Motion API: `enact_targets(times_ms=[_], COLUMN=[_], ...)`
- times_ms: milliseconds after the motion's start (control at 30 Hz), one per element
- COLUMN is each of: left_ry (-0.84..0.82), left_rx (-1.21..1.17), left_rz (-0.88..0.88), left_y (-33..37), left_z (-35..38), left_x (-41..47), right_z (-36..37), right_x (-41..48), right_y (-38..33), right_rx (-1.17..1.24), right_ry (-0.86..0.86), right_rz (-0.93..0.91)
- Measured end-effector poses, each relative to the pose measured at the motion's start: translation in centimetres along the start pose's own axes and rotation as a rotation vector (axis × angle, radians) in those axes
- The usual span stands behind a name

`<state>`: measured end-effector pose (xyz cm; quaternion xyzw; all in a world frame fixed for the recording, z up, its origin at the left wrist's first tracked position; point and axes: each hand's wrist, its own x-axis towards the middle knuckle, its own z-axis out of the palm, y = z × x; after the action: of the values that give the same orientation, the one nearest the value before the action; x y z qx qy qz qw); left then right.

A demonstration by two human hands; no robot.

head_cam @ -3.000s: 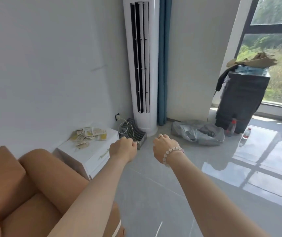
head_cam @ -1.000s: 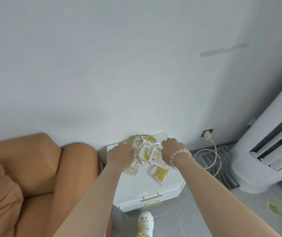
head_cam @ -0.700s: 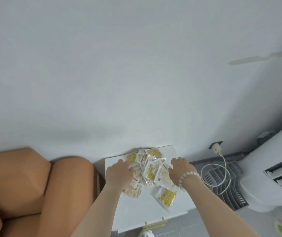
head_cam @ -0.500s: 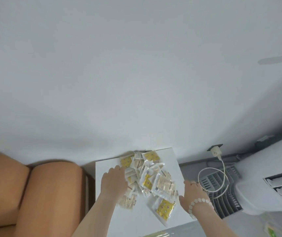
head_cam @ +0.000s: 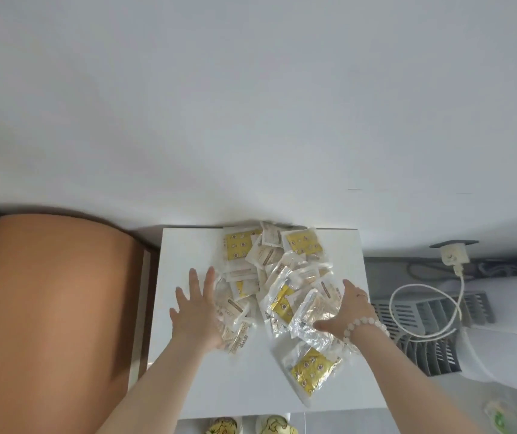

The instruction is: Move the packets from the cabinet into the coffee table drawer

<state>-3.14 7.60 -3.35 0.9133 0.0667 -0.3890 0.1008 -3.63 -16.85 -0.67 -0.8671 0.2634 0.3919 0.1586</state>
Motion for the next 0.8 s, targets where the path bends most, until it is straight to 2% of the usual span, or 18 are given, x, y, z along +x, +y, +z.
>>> enact_targets(times_ms=[133,267,467,600,800], left_ry=[-0.007,0.030,0.114,0.092,0.152], left_rx=[0.232,0.250,0.308,0.302,0.378], left_rz=[0.080,0.150,0.234,0.246,0.248], left_y=[0.0,-0.2,-1.4,-1.9,-1.0], left_z=[3.0,5.1,6.0,6.8,7.0], left_x=[1.0,1.6,2.5,3.3,3.0], right_z=[2.8,4.5,5.0,5.1,5.6], right_x=[3.0,4.7,4.8,4.8,4.4], right_y=[-0.1,1.1,1.4,1.6,2.2], right_rx=[0.011,0.061,-0.004,-0.023,0.137], right_ry=[-0.036,-0.048,0.130,0.173,0.168], right_rz=[0.000,-0.003,-0.060,-0.018,0.018])
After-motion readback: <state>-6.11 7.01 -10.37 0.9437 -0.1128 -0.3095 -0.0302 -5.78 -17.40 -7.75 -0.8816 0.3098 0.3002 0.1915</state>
